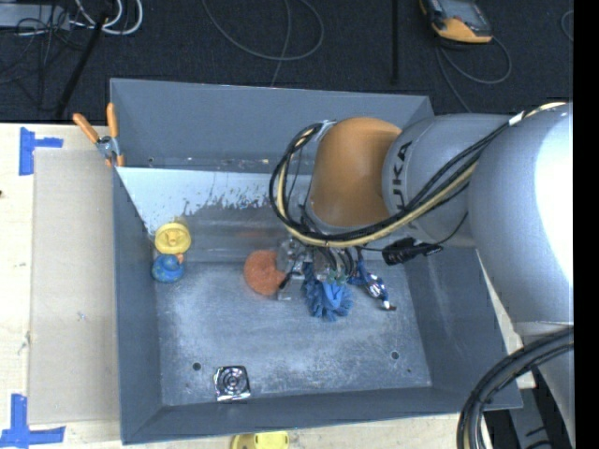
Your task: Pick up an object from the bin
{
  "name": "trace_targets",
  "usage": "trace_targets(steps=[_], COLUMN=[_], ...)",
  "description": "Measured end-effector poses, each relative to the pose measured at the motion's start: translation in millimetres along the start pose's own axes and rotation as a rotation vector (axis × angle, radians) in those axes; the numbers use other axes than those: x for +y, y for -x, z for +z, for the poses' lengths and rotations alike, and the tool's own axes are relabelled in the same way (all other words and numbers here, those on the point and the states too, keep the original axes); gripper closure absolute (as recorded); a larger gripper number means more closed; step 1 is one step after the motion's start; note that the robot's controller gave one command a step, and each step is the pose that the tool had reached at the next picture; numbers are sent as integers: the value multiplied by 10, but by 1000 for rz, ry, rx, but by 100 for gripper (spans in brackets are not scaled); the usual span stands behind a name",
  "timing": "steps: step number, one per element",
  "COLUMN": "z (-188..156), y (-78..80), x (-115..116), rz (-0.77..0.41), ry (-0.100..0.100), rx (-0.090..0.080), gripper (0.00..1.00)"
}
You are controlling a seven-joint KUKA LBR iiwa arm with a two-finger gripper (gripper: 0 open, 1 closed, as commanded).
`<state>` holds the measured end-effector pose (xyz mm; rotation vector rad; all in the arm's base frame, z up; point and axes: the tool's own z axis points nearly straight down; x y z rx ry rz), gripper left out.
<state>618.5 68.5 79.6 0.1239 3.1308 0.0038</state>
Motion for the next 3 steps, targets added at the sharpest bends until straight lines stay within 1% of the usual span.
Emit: trace_targets(steps=[1,2,3], z=[-832,-832,-1960], y=[-243,-243,-254], x=[96,94,0], rz=[-37,-36,-18], ry=[-2,-2,-2], rx=[8,8,6], gripper=[100,100,100])
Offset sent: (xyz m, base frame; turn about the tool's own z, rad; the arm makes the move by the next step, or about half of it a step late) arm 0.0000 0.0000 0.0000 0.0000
